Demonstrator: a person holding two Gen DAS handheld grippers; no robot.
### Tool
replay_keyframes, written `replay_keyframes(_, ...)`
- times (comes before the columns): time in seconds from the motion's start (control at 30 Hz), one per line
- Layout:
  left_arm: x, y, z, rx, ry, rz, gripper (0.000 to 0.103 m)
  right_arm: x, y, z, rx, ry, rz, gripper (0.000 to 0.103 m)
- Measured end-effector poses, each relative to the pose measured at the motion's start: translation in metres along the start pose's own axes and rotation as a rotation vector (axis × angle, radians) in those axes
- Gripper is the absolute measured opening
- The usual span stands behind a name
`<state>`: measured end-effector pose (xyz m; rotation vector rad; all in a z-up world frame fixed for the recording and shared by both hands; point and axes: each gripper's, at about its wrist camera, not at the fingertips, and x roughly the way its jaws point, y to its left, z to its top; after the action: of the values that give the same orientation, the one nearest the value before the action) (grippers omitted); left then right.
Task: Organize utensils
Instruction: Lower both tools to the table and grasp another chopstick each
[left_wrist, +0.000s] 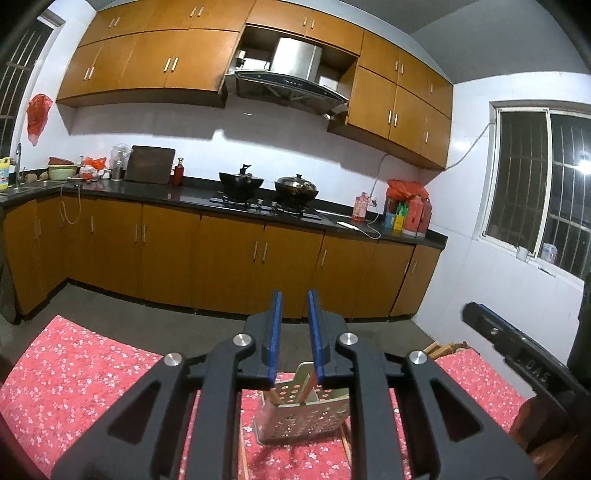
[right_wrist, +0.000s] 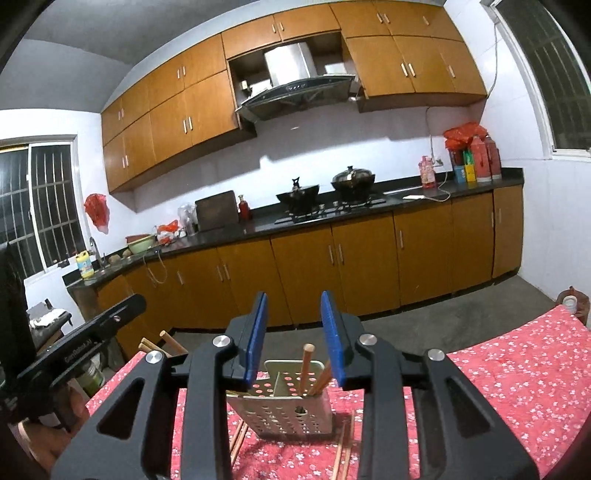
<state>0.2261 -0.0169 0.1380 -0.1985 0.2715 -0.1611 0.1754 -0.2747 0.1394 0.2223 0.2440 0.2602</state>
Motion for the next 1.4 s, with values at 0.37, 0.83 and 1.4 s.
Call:
replay_keyframes(0.37, -0.043, 0.047, -0.052, -0.007, 0.115, 0.122, 0.022, -0.010, -0.058, -0.066, 0.044, 0.227, -0.153, 0.031)
replay_keyframes(0.83, -0.006, 0.079, -0.183, -0.040, 0.522, 0.175, 0.022, 0.036, -0.051, -0.200, 0.123, 0.601, -0.076, 0.025)
replay_keyframes(1.4, -0.001, 0.068, -0.204, -0.032, 0.578, 0.086, 0.022, 0.047, -0.073, -0.209, 0.065, 0.613, -0.285, 0.007)
